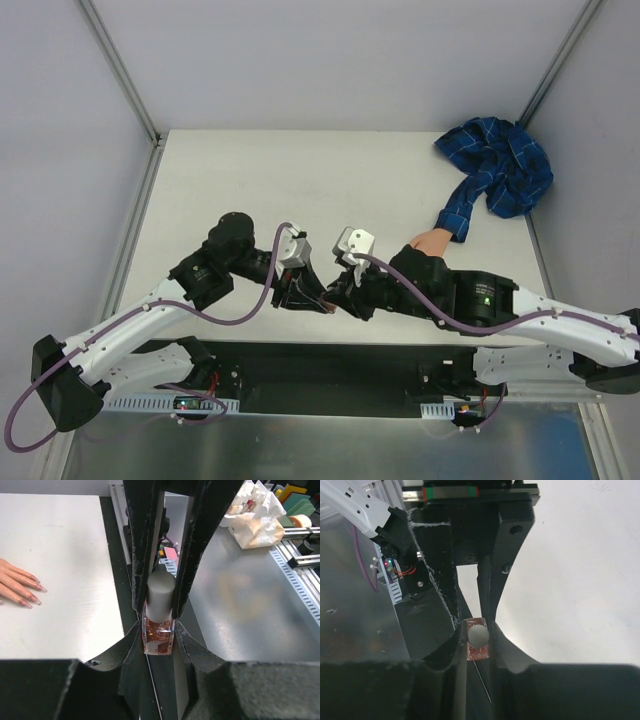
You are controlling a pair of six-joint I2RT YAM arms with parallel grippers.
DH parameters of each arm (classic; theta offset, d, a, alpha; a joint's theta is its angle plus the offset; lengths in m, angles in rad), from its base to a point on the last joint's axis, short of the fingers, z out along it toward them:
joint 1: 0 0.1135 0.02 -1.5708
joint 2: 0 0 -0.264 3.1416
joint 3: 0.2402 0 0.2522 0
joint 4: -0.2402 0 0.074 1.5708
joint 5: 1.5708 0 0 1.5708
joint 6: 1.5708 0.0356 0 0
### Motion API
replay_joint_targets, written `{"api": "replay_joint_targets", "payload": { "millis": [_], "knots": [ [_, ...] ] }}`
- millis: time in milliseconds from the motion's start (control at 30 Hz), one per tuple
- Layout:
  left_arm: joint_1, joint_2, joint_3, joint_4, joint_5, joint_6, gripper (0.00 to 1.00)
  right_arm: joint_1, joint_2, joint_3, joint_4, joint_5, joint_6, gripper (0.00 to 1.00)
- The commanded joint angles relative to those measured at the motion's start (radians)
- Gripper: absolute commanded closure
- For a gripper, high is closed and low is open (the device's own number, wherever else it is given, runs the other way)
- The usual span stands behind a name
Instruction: Paint the nails
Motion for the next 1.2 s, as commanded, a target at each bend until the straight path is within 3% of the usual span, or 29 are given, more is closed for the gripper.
{"api": "replay_joint_targets", "payload": {
  "millis": [0, 67, 167, 200, 233, 267, 300, 333, 400, 500, 633, 700, 733, 767, 867, 1033, 1167],
  "knots": [
    [-0.001, -0.017, 0.038, 0.052, 0.038, -0.003, 1.00, -0.010, -0.022, -0.004, 0.044, -0.006, -0.012, 0.91],
    [-0.001, -0.031, 0.033, 0.052, -0.016, -0.003, 1.00, -0.010, -0.014, -0.003, 0.046, 0.006, 0.004, 0.99],
    [0.002, -0.064, 0.019, 0.052, -0.158, -0.003, 1.00, 0.002, 0.035, 0.007, 0.044, 0.118, 0.064, 0.99],
    [0.002, -0.075, 0.015, 0.050, -0.209, -0.003, 1.00, 0.023, 0.087, 0.013, 0.038, 0.209, 0.090, 0.99],
    [0.007, -0.095, 0.004, 0.049, -0.256, -0.003, 1.00, 0.057, 0.118, 0.042, 0.020, 0.546, 0.128, 0.99],
    [0.010, -0.104, -0.002, 0.044, -0.378, -0.005, 1.00, 0.130, 0.167, 0.078, -0.108, 0.771, 0.240, 0.99],
    [0.013, -0.112, -0.005, 0.028, -0.428, -0.003, 1.00, 0.154, 0.217, 0.130, -0.278, 0.928, 0.628, 0.99],
    [0.017, -0.123, -0.004, 0.012, -0.482, 0.007, 1.00, 0.171, 0.330, 0.195, -0.415, 1.034, 0.762, 0.99],
    [0.019, -0.123, -0.001, -0.023, -0.580, 0.018, 1.00, 0.212, 0.435, 0.365, -0.693, 1.100, 1.018, 0.99],
    [0.019, -0.121, -0.001, -0.028, -0.582, 0.035, 1.00, 0.217, 0.549, 0.500, -0.815, 1.134, 1.046, 0.99],
    [0.019, -0.109, 0.007, -0.028, -0.541, 0.029, 1.00, 0.202, 0.471, 0.418, -0.491, 1.051, 0.693, 0.95],
    [0.019, -0.106, 0.009, -0.028, -0.521, 0.029, 1.00, 0.174, 0.359, 0.284, -0.325, 0.958, 0.544, 0.79],
    [0.018, -0.104, 0.012, -0.028, -0.495, 0.029, 1.00, 0.160, 0.318, 0.242, -0.186, 0.827, 0.468, 0.72],
    [0.019, -0.101, 0.013, -0.028, -0.479, 0.029, 1.00, 0.131, 0.282, 0.208, -0.148, 0.760, 0.399, 0.60],
    [0.018, -0.091, 0.021, -0.026, -0.401, 0.035, 1.00, 0.067, 0.167, 0.116, -0.057, 0.522, 0.309, 0.42],
    [0.018, -0.065, 0.033, -0.009, -0.204, 0.041, 1.00, -0.002, 0.018, 0.022, 0.070, 0.113, 0.158, 0.30],
    [0.014, -0.043, 0.039, 0.035, -0.024, 0.006, 1.00, -0.044, -0.012, 0.014, 0.073, -0.012, 0.098, 0.32]
  ]
}}
